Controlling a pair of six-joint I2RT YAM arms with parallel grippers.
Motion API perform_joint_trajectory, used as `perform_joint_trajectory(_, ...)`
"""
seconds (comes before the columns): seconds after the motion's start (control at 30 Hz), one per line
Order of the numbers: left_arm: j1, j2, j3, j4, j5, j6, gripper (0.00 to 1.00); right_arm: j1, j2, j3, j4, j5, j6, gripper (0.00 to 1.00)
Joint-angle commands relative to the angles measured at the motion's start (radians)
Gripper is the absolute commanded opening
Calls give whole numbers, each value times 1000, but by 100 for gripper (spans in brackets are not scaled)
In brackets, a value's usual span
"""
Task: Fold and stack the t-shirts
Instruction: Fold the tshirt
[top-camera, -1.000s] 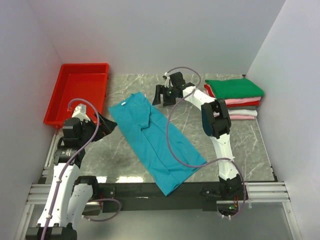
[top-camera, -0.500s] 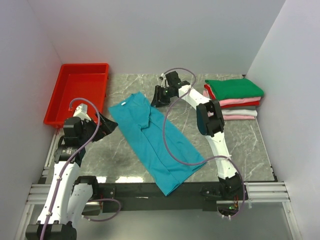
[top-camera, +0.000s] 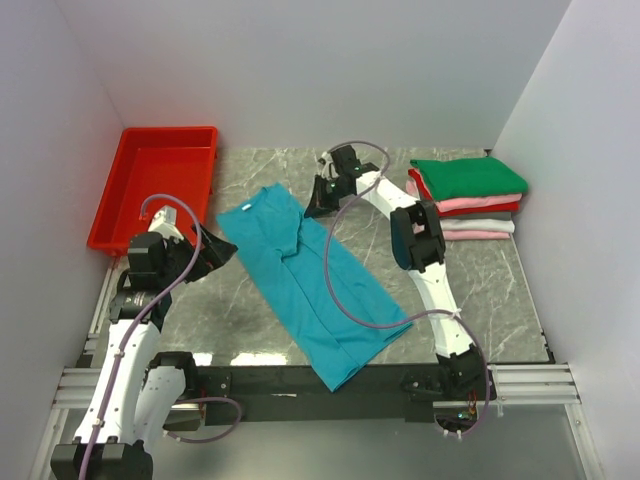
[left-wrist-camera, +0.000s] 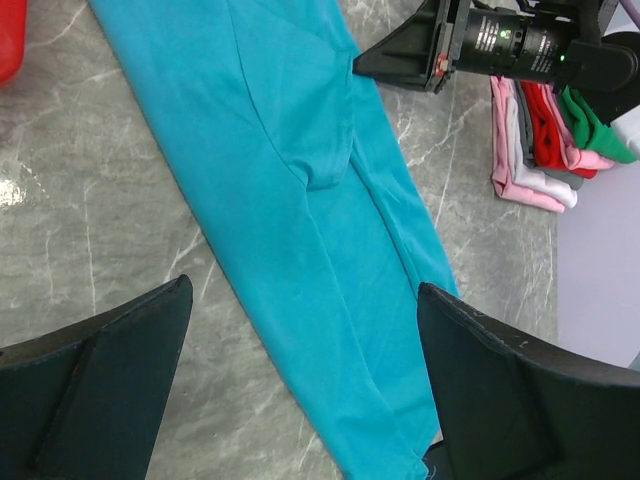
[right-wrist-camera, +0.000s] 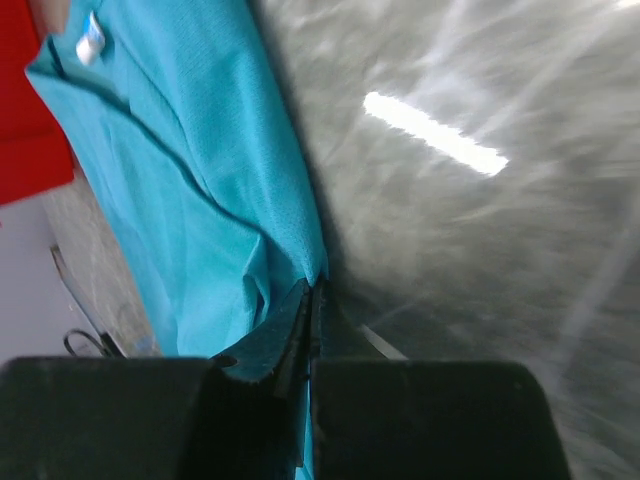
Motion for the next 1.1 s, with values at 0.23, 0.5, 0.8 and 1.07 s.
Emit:
perform_joint_trajectory(0.23,3,94,-24,120,125,3,99,-205,-52,16,96,102,111,2)
perform_joint_trajectory(0.5,-232,296,74,171,108,171,93,-222,-110,156,-198,75,-301,46)
perform_joint_trajectory(0.8,-832,203,52,228,-103,934,84,-216,-752,-486,-219,-4,-1036,81)
perform_joint_trajectory(1.07,-1162,379,13,209,-340,1120,65,-211,-1371,-1253,77,-172,-1587,88)
